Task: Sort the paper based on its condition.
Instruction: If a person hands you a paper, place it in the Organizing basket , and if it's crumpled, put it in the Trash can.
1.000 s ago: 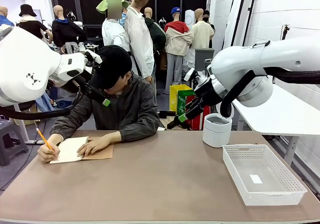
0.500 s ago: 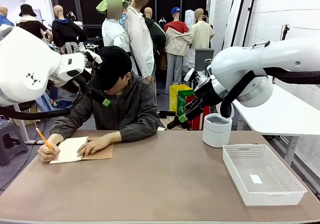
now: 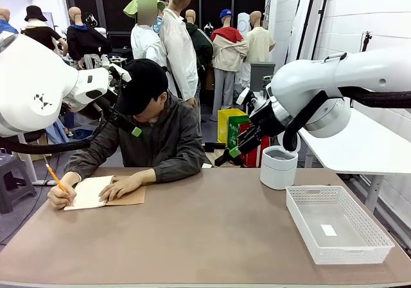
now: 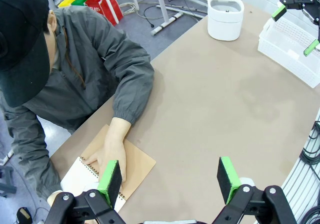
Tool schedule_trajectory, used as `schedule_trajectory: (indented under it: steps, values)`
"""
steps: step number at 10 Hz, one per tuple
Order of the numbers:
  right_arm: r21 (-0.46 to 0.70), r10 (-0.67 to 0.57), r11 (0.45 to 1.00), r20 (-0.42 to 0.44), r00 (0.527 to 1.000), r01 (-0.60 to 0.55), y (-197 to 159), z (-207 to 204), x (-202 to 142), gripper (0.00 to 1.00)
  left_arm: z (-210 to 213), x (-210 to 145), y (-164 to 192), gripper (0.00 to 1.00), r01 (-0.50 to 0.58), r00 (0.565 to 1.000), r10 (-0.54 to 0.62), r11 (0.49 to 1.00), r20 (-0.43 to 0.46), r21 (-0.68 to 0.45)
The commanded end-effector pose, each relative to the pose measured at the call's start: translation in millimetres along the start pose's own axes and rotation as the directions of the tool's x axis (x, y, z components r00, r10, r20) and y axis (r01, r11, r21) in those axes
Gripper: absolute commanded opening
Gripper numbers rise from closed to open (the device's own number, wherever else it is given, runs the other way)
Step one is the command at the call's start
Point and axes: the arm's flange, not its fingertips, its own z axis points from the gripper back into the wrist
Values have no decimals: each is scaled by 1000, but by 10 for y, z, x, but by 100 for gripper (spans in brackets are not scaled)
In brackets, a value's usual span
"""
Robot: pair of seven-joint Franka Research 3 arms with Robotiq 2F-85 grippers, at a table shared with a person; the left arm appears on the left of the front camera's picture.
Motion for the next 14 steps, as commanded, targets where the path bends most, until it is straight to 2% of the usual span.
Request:
schedule_trajectory:
  steps: [1, 14]
  values:
    - [0, -1, 1000, 1, 1000, 1, 0, 0, -1, 100, 3, -6, 3, 100, -15, 1000, 15, 1000, -2, 5]
    - [0, -1, 1000, 1, 1000, 1, 0, 0, -1, 100, 3, -6, 3, 100, -15, 1000, 15, 1000, -2, 5]
